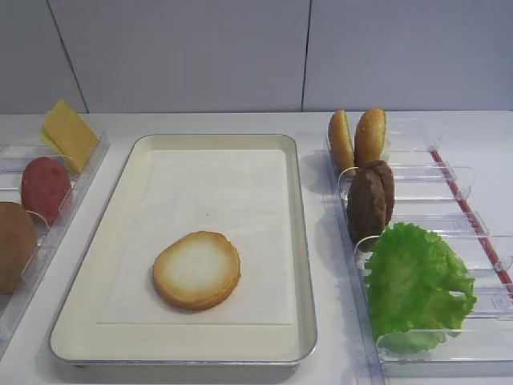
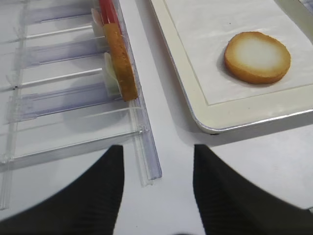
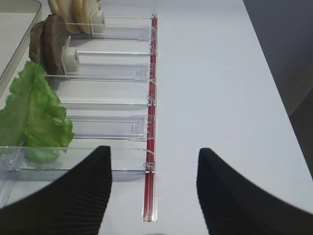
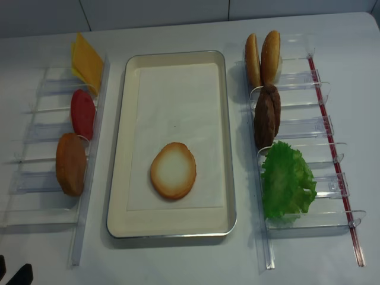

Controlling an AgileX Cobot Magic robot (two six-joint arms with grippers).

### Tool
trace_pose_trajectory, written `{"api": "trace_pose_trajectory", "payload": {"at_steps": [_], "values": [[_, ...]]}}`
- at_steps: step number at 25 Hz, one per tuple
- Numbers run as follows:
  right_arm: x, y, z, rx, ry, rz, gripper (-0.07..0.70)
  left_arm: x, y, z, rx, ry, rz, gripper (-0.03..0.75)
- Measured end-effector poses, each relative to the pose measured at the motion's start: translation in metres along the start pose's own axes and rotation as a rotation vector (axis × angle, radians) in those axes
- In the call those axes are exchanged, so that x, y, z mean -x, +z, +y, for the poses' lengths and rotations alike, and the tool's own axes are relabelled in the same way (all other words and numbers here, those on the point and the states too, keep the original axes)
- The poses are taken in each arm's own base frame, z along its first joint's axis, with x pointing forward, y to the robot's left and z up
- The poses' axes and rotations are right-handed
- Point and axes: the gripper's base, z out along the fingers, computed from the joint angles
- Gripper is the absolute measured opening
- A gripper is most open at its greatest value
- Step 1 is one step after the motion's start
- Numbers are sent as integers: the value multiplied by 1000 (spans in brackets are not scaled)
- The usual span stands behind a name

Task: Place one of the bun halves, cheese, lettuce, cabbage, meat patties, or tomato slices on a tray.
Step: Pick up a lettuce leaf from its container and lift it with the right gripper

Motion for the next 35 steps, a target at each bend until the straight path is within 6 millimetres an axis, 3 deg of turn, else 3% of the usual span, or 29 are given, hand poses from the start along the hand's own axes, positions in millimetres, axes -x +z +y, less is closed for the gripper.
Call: {"api": "trace_pose_trajectory", "payload": {"at_steps": [8, 13, 21, 29, 35], "values": [[2, 1, 8, 92, 44, 11, 430, 0, 0, 0, 0, 0, 0, 324], [23, 15, 15, 176, 128, 158, 430, 0, 0, 0, 0, 0, 0, 324], [68, 60, 27, 321, 278, 438, 430, 0, 0, 0, 0, 0, 0, 324], [87, 113, 34, 419, 347, 619, 430, 0, 0, 0, 0, 0, 0, 324], [92, 139, 57, 463, 305, 677, 430, 0, 0, 0, 0, 0, 0, 324]]}}
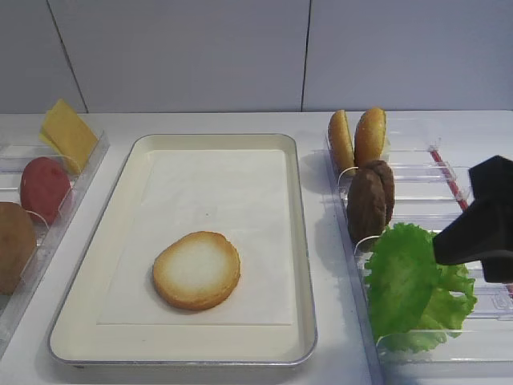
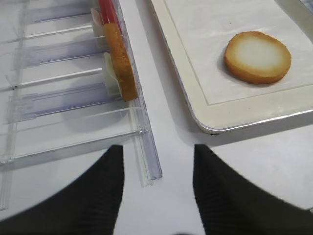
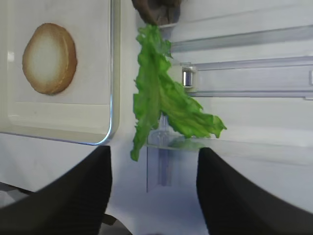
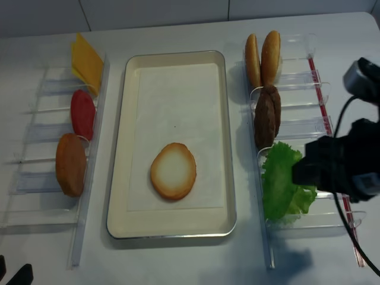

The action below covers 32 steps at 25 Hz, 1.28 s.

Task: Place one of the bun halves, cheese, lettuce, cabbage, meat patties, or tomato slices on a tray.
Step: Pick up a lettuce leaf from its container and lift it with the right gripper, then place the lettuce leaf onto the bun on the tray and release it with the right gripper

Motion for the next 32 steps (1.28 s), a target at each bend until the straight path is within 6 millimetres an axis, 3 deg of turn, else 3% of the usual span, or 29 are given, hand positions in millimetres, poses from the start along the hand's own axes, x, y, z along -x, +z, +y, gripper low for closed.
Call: {"api": "trace_pose_trajectory", "payload": {"at_steps": [10, 13, 16, 18, 23, 25, 28, 32], "values": [[12, 43, 3, -48, 4, 79, 411, 0, 0, 0, 0, 0, 0, 324], [15, 48, 1, -58, 11, 87, 294, 0, 0, 0, 0, 0, 0, 324], [19, 46, 3, -60, -2, 91, 104, 0, 0, 0, 0, 0, 0, 324], [24, 40, 9, -51, -28, 91, 64, 0, 0, 0, 0, 0, 0, 324], [49, 14, 43, 28, -129, 35, 60, 0, 0, 0, 0, 0, 0, 324], [54, 13, 63, 74, -181, 38, 59, 0, 0, 0, 0, 0, 0, 324], [58, 28, 99, 141, -257, 82, 59, 0, 0, 0, 0, 0, 0, 324], [62, 71, 137, 191, -309, 180, 59, 0, 0, 0, 0, 0, 0, 324]]}}
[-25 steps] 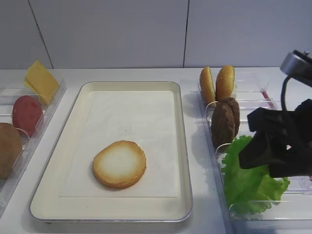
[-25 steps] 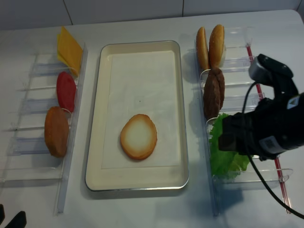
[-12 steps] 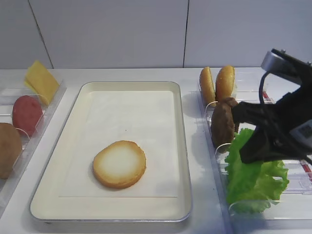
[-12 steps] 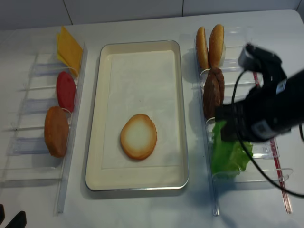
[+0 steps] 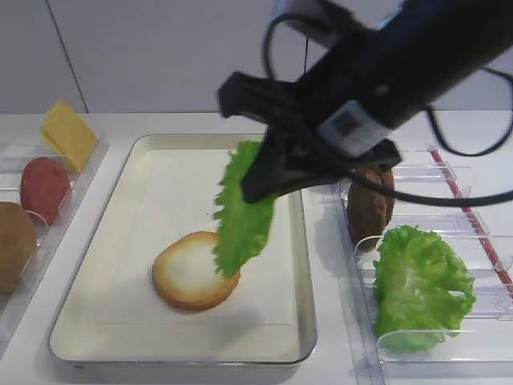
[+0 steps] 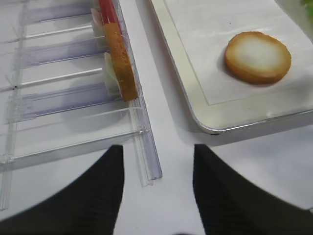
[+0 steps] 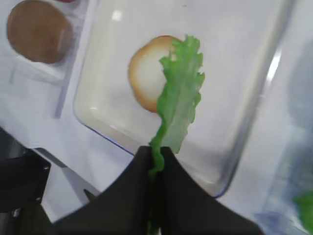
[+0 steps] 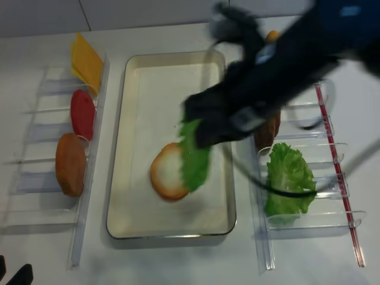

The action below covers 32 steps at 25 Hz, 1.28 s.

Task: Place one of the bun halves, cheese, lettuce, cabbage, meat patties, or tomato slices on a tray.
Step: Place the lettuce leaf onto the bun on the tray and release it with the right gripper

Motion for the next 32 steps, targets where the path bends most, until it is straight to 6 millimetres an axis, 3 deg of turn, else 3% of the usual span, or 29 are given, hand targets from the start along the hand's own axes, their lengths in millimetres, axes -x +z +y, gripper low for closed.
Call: {"api": "trace_pose_trajectory", "payload": {"at_steps": [6, 13, 21, 32], "values": [[33, 59, 22, 27, -52, 67, 58, 0, 0, 0, 0, 0, 0, 324], [49, 103, 8, -5, -35, 126, 58, 0, 0, 0, 0, 0, -1, 324], [48, 110, -12, -180, -70, 161, 58, 0, 0, 0, 0, 0, -1, 324], [43, 121, -26, -256, -66, 229, 58, 0, 0, 0, 0, 0, -1, 324]]}}
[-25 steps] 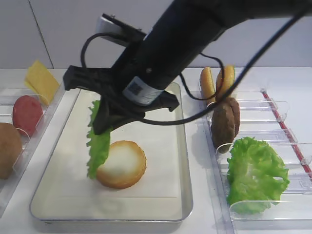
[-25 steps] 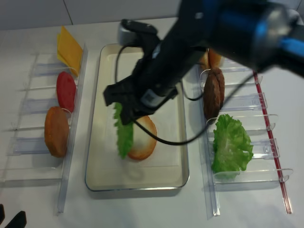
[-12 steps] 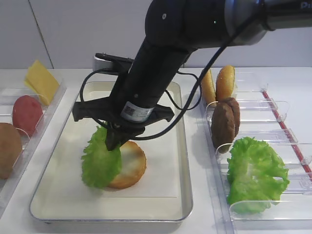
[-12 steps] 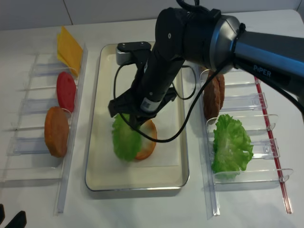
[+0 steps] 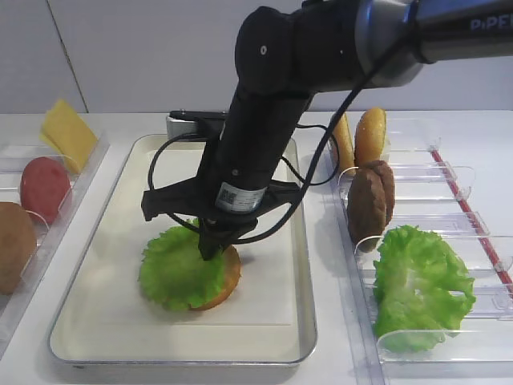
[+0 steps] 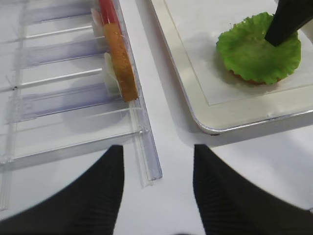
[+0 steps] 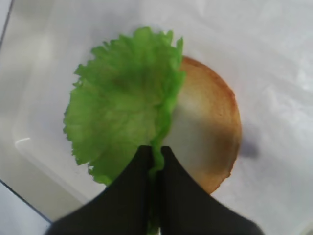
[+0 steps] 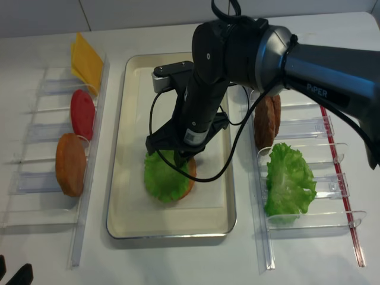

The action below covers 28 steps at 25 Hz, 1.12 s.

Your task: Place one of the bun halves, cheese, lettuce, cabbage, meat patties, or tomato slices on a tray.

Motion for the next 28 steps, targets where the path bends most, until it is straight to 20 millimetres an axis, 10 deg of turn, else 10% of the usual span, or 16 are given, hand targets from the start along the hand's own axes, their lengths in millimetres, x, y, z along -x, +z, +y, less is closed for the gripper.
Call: {"api": "trace_pose_trajectory", "payload": {"at_steps": [8, 17, 28], "values": [[0, 0, -2, -19, 3, 0, 89, 0, 0, 0, 0, 0, 0, 324], [8, -24, -1, -124, -62, 39, 573, 0, 0, 0, 0, 0, 0, 324], [19, -79, 6, -242, -79, -62, 566, 0, 0, 0, 0, 0, -1, 324]]}}
